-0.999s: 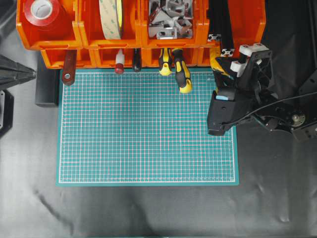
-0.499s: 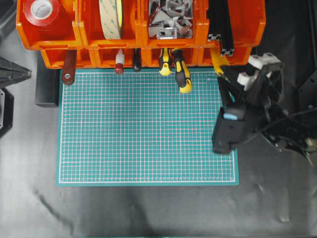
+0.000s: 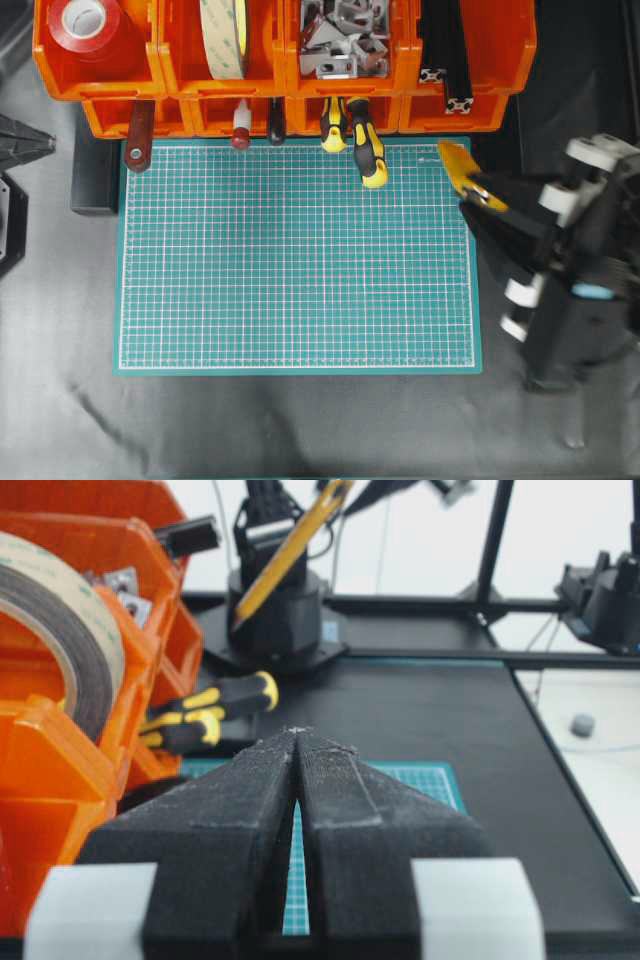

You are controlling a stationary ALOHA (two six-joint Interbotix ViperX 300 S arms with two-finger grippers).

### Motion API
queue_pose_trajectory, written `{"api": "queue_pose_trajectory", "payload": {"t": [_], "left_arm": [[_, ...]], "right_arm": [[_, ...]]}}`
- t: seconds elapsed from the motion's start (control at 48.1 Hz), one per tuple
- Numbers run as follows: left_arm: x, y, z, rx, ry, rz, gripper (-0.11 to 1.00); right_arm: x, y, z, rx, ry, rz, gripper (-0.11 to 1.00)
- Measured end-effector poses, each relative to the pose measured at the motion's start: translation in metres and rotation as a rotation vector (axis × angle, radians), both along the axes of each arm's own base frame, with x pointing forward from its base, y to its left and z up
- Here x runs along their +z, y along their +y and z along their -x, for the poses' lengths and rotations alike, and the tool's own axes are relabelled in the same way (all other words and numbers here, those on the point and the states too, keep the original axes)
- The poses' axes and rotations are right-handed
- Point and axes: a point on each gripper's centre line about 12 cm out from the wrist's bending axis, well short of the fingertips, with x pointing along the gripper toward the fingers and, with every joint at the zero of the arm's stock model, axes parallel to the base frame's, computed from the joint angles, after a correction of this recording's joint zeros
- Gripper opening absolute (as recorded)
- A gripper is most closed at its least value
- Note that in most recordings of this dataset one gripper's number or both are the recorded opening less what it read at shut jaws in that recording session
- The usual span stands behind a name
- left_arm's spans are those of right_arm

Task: Pick cutter from container rack with right arm.
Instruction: 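Pull the cutter out of the rack with the right gripper, then lower the held cutter onto the center of the green mat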

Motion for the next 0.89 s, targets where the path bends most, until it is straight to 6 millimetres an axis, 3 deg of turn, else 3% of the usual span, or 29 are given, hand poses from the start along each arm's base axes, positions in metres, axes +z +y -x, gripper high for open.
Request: {"api": "queue_pose_trajectory", "payload": {"t": [0.187, 0.312, 0.478, 0.624, 0.77, 0.895], "left_arm": [[0.001, 0.001, 0.004, 0.005, -0.005, 0.0, 0.01], [0.003, 0.001, 0.005, 0.008, -0.011, 0.0, 0.01], [0.003, 0.002, 0.006, 0.01, -0.012, 0.0, 0.01], [0.003, 0.002, 0.006, 0.014, -0.014, 0.0, 0.01], [0.003, 0.003, 0.006, 0.017, -0.012, 0.0, 0.01], [0.003, 0.003, 0.006, 0.019, -0.011, 0.0, 0.01]], "right_arm": [[0.02, 0.015, 0.002, 0.059, -0.055, -0.05, 0.27], [0.021, 0.024, -0.004, 0.12, -0.082, -0.083, 0.27], [0.001, 0.039, -0.026, 0.202, -0.063, -0.126, 0.27], [-0.02, 0.041, -0.054, 0.261, -0.066, -0.163, 0.27], [-0.051, 0.032, -0.084, 0.313, -0.05, -0.19, 0.27], [-0.081, 0.013, -0.109, 0.343, -0.038, -0.222, 0.27]]}}
